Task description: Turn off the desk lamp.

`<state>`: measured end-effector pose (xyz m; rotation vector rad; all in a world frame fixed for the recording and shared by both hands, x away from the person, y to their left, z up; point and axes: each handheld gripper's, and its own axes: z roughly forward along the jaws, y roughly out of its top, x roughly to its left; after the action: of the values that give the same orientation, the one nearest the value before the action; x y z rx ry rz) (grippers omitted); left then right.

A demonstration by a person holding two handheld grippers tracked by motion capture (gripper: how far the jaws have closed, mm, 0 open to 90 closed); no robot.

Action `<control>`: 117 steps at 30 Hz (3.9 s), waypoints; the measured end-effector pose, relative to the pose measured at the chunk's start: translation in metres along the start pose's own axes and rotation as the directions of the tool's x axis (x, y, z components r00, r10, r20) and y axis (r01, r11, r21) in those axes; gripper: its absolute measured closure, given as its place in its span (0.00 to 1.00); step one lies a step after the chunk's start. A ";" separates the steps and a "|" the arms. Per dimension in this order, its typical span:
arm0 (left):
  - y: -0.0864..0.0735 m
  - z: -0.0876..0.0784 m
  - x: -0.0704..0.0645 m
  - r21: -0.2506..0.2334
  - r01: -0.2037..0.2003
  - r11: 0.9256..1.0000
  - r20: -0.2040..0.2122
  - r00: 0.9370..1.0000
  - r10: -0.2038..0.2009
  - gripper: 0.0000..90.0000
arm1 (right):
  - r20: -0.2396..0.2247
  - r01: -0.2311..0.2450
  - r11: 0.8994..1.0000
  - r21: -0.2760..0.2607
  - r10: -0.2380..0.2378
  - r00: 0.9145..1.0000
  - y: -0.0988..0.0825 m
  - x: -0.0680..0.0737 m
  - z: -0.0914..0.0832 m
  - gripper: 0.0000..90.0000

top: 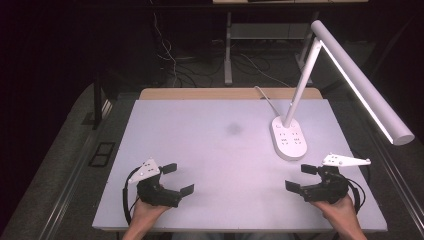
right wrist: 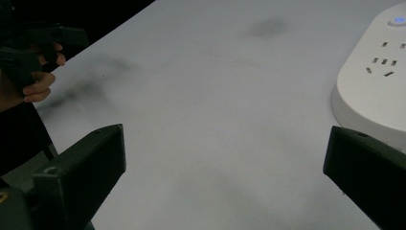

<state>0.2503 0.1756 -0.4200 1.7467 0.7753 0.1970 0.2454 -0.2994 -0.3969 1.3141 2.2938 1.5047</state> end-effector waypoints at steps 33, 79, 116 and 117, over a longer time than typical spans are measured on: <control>0.000 0.001 0.000 0.009 -0.001 1.000 0.010 1.000 0.000 0.00 | 0.046 0.063 0.996 0.056 -0.065 0.997 0.045 -0.010 -0.010 0.01; 0.000 0.001 0.002 0.013 -0.002 1.000 0.003 1.000 0.002 0.00 | 0.160 0.024 0.995 0.099 -0.040 0.986 0.111 -0.087 0.006 0.01; 0.000 -0.003 0.005 -0.002 0.009 1.000 -0.014 1.000 -0.009 0.00 | 0.234 -0.083 0.994 0.071 0.065 0.970 0.115 -0.158 0.043 0.77; 0.000 -0.003 0.005 -0.002 0.008 1.000 -0.014 1.000 -0.008 0.00 | 0.234 -0.083 0.994 0.071 0.065 0.970 0.115 -0.158 0.043 0.77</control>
<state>0.2528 0.1807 -0.4201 1.7423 0.7916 0.2043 0.4343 -0.3636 -0.3837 1.5227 2.2005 1.2151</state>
